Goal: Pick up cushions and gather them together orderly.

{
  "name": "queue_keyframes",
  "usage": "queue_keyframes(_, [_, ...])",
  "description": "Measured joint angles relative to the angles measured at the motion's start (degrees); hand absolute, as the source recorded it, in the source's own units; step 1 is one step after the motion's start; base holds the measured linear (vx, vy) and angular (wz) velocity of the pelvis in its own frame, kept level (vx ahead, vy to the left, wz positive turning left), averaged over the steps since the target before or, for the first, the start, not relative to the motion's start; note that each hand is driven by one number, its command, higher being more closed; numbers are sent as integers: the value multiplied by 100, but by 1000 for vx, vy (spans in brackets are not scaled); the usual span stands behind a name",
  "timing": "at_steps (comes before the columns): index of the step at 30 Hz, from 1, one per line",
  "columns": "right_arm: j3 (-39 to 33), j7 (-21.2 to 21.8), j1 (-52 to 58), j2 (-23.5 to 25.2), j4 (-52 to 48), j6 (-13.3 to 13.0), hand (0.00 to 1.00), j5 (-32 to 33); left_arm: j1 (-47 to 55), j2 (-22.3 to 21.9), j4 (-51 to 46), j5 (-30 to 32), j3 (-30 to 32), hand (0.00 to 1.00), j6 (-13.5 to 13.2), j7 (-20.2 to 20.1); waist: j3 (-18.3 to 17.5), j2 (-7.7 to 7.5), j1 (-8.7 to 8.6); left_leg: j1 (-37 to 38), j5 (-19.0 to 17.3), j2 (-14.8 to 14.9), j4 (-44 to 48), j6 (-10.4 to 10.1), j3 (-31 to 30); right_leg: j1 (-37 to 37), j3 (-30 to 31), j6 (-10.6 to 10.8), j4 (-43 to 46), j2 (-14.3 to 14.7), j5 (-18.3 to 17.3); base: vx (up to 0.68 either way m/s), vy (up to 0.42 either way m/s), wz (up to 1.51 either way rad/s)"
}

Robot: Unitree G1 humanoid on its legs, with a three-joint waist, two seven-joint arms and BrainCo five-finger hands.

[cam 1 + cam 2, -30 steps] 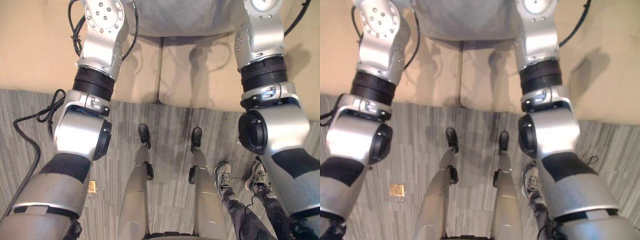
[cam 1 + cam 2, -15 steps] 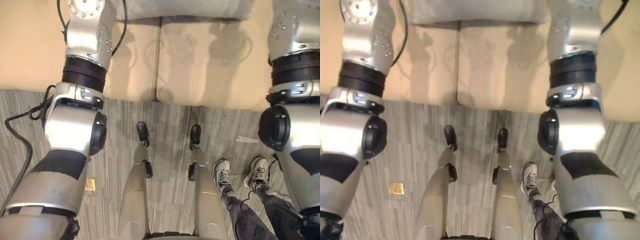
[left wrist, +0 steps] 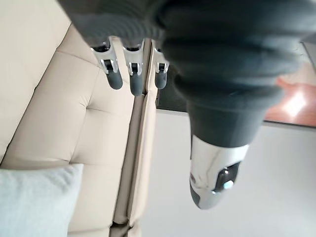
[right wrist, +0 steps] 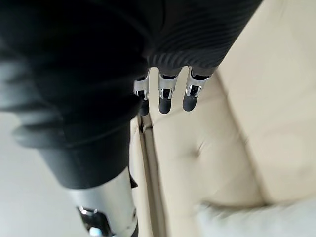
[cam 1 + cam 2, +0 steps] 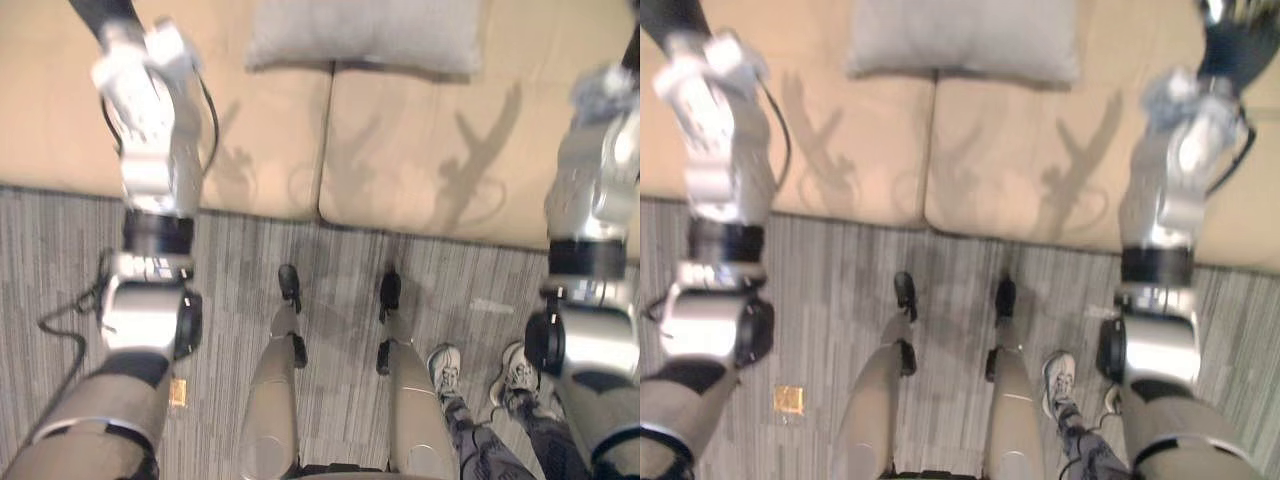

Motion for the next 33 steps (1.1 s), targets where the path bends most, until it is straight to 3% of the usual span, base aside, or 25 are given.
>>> queue_keyframes(4, [-99,441,2008,1195,-579,4,0,-882,2296,-1064,-544,315,-259,0,104,-657,-98,-20,-31,510,22,-37,-166,-48,-101,491,-167,-18,57,-35,-203,84,-44,17])
queue_keyframes(8, [122,856,3200,1919,-632,14,0,-1381,3840,-1437,-843,872,-521,0,271,-1222,-422,-93,-6,886,-119,-29,-149,-93,-155,839,-235,-38,209,-43,-413,65,-38,10])
queue_keyframes(12, [546,1192,4115,2142,-61,31,0,-1652,4916,-1578,-400,1469,-517,0,383,-1522,-1004,-175,33,1493,-386,-19,-141,-155,-91,1392,-217,-51,243,-46,-646,77,-28,-5])
queue_keyframes(15, [663,1332,4432,2166,761,170,0,-1875,5116,-1644,922,1657,-321,0,546,-1658,-1373,-189,59,1821,-472,-2,-147,-178,-44,1676,-219,-26,240,-42,-779,57,-16,-7])
queue_keyframes(22, [791,1429,4549,2314,2685,398,0,-2311,5034,-1676,3848,2105,187,0,838,-1789,-1816,-253,30,2441,-537,14,-334,-222,-30,2252,-231,-23,44,-12,-884,20,-4,-1])
queue_keyframes(30, [939,1453,4443,2377,3218,461,0,-2308,4920,-1570,4373,2338,195,0,832,-1814,-1918,-310,49,2712,-533,-46,-410,-224,175,2407,39,15,-41,-34,-700,31,23,-14])
queue_keyframes(33, [1081,1441,4228,2412,3213,461,0,-2297,4742,-1525,4452,2399,78,0,866,-1811,-1881,-376,43,2332,-758,7,184,-171,279,2194,117,25,118,-36,-656,-12,2,-19])
